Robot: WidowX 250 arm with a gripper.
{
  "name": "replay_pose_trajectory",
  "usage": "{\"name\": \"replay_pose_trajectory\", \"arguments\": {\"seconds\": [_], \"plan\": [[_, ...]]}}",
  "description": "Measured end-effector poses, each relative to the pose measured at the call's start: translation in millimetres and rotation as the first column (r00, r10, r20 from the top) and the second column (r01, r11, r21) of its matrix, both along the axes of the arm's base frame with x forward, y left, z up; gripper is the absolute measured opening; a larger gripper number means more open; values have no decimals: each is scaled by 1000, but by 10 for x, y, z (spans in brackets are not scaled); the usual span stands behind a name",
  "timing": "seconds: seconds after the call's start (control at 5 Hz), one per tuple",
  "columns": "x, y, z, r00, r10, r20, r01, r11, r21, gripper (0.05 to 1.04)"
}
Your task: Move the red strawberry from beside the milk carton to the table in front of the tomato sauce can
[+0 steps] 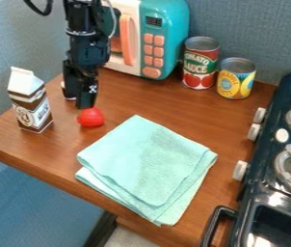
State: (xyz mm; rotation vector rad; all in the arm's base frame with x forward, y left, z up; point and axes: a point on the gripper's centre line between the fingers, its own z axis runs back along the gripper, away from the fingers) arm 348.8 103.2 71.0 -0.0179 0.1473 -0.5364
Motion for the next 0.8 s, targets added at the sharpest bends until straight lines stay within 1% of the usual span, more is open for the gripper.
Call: {"name": "replay_pose_trajectory", "arguments": {"seconds": [0.2,0.6,0.8], "plan": [[38,9,-39,1000,-3,-2,3,1000,2,1001],[106,0,-169,1000,3,-4,-3,1000,-15,1001],[122,5,-218,999,30,-17,-30,999,-14,1001]]}}
